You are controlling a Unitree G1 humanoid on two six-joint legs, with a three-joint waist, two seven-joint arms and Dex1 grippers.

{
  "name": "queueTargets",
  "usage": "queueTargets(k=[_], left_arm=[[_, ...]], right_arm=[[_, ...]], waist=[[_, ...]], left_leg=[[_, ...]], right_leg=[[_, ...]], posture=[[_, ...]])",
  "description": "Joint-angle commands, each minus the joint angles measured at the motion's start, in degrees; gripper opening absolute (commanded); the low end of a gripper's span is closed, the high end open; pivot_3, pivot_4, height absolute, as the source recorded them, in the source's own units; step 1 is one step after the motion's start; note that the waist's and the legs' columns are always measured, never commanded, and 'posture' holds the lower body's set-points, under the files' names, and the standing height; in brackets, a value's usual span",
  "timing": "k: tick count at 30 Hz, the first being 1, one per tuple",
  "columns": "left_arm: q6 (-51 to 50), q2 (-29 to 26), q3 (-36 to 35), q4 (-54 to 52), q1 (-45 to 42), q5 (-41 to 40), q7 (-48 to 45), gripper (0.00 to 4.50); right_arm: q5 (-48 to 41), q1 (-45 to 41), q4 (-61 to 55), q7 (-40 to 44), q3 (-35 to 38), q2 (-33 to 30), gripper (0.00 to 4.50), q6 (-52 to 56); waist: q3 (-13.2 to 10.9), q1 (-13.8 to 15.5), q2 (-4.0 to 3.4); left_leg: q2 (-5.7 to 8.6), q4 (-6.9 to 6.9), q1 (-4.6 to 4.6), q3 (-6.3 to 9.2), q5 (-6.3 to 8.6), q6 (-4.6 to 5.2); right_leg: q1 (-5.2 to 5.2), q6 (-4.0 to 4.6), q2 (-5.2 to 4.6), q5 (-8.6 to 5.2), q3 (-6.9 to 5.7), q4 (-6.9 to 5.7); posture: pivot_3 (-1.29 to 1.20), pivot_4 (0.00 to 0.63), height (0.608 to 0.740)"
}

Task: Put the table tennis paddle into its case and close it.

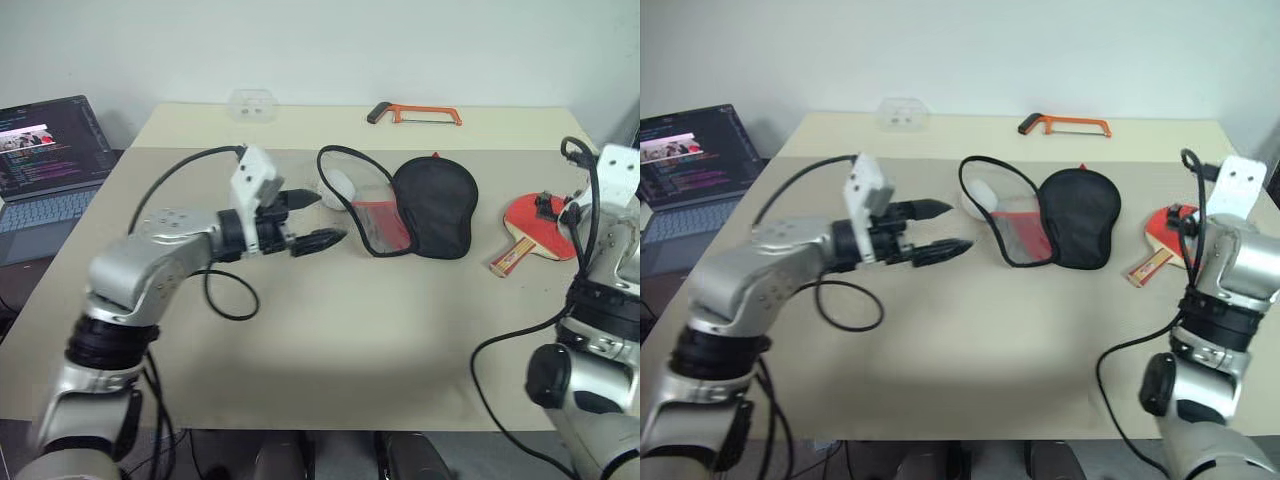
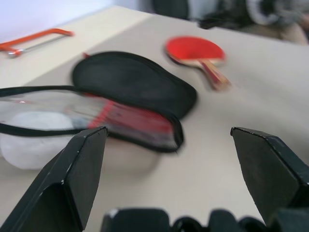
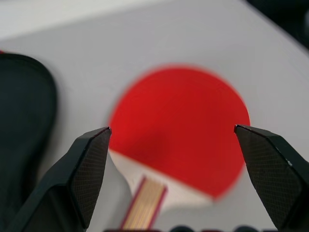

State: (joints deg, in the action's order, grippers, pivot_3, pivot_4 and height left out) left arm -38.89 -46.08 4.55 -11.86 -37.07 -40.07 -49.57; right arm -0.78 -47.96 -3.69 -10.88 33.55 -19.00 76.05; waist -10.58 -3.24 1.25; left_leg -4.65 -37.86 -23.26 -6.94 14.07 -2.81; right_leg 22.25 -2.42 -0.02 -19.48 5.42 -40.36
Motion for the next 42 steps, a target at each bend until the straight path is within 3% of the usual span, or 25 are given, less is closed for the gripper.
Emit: queueTargets(k=[1, 6, 12, 24, 29, 35, 42], left_arm=[[2.3, -1.6, -3.3, 1.0, 0.0, 1.4, -3.7, 4.45], [1.5, -1.9, -2.4, 0.0, 2.3, 3.6, -5.3, 4.45], [8.9, -0.1, 3.9, 1.2, 8.2, 17.2, -1.5, 4.45], [7.1, 3.0, 1.4, -3.6, 10.9, 16.5, -1.4, 4.45], [5.6, 3.8, -3.5, -5.0, 10.3, 11.1, -2.7, 4.5], [3.8, 4.8, -8.0, -5.4, 9.7, 5.8, -3.0, 4.5], [3.4, 4.8, -7.3, -5.1, 10.0, 6.1, -3.1, 4.5]], right_arm=[[0.2, -1.4, -2.3, -2.6, 3.4, 2.6, 4.5, 0.6], [-0.9, -3.6, 1.1, -5.2, 6.3, 7.9, 4.5, -1.0], [-0.5, -4.3, 2.8, -9.0, 7.7, 11.9, 4.5, -2.0], [-0.9, -5.5, 14.8, -17.3, 9.7, 14.3, 4.5, -12.5], [-1.9, -5.6, 21.4, -19.2, 8.9, 13.6, 3.29, -18.3], [-2.8, -4.4, 23.0, -20.5, 8.0, 12.7, 1.19, -20.0], [-3.9, -3.3, 21.7, -21.7, 6.9, 12.3, 1.09, -19.6]], waist=[[0.0, 0.0, 0.01], [0.0, -0.3, 0.01], [0.0, -0.6, -0.02], [0.1, -1.0, 0.08], [0.4, -1.5, 0.65], [0.6, -1.8, 0.82], [0.6, -1.7, 0.85]], left_leg=[[0.01, 0.0, -0.01, 0.02, 0.0, 0.01], [0.0, 0.01, -0.07, 0.04, 0.01, 0.02], [-0.01, 0.05, -0.18, 0.06, 0.01, 0.02], [0.0, -0.07, -0.63, 0.05, 0.0, 0.04], [0.01, -0.12, -0.62, 0.05, -0.02, 0.07], [0.01, -0.14, -0.61, 0.12, -0.04, 0.1], [0.01, -0.14, -0.61, 0.15, -0.04, 0.1]], right_leg=[[-0.01, 0.0, 0.0, 0.0, -0.03, 0.01], [0.05, 0.0, 0.03, 0.0, 0.0, 0.0], [0.16, 0.0, 0.03, 0.0, 0.05, 0.0], [0.77, 0.01, 0.02, 0.0, 0.09, -0.36], [0.76, 0.01, 0.02, 0.0, 0.1, -0.43], [0.74, 0.01, 0.01, 0.0, 0.06, -0.5], [0.72, 0.01, 0.01, 0.0, 0.06, -0.49]], posture=[[0.0, 0.15, 0.74], [0.0, 0.15, 0.74], [0.0, 0.15, 0.74], [0.0, 0.15, 0.74], [0.0, 0.15, 0.74], [0.0, 0.15, 0.74], [0.0, 0.15, 0.74]])
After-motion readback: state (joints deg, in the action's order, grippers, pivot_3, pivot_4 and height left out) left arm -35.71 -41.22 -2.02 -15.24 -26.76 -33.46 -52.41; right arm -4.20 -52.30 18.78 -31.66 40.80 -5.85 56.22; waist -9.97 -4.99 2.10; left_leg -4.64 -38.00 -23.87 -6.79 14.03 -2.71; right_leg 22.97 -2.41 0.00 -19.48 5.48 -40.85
